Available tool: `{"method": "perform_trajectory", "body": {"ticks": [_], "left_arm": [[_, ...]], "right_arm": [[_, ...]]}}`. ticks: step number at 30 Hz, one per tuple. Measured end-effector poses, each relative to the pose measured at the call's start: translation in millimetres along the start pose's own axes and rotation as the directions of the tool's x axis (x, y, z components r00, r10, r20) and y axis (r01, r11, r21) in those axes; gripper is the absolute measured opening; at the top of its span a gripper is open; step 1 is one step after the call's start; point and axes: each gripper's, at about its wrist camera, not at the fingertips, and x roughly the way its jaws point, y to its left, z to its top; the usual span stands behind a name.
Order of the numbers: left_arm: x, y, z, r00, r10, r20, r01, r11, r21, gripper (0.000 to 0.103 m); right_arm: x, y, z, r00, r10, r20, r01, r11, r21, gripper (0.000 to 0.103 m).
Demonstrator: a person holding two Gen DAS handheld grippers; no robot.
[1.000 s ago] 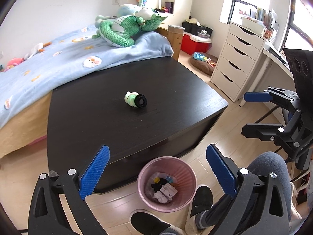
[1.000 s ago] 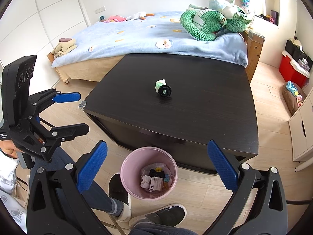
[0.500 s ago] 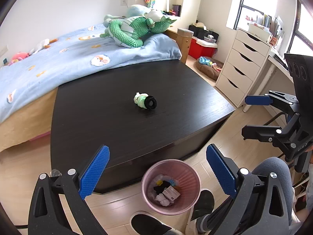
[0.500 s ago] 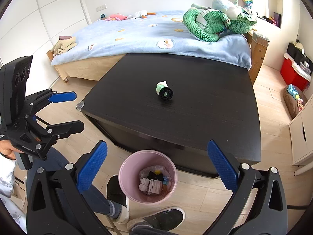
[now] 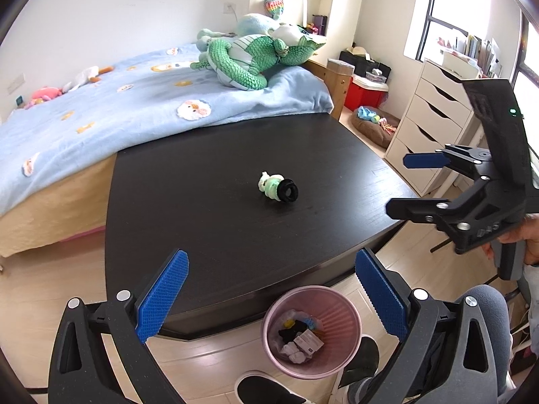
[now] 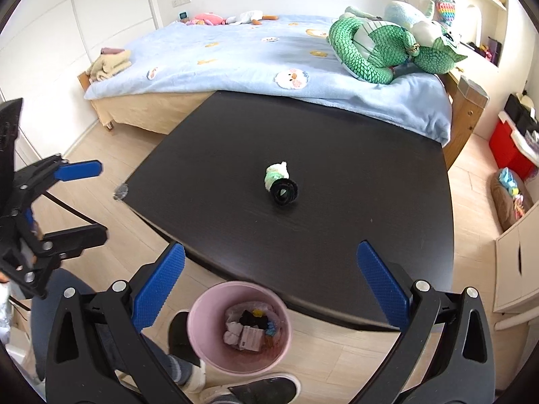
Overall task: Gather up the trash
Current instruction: 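Reach the right tool to the black ring of the white-green toy and close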
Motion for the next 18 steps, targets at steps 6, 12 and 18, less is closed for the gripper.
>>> {"method": "perform_trajectory", "body": {"ticks": [6, 12, 18], "left_arm": [[2.3, 6.0, 1.6, 1.000, 0.006, -0.002, -0.006, 1.000, -0.012, 0.095], [5.1, 10.5, 2.4, 1.000, 0.006, -0.005, -0.006, 1.000, -0.023, 0.095], [8.7, 16.7, 0.8, 1.000, 0.008, -0.018, -0.009, 0.999, -0.037, 0.095]], "right_arm": [[30.0, -0.4, 23.1, 0.999, -0.009, -0.035, 0.007, 0.999, -0.035, 0.100], [69.8, -1.5, 41.3, 0.995, -0.035, -0.097, 0.030, 0.998, -0.060, 0.100], [109.0, -2.5, 49.8, 0.986, -0.038, -0.164, 0.026, 0.997, -0.072, 0.100]]}}
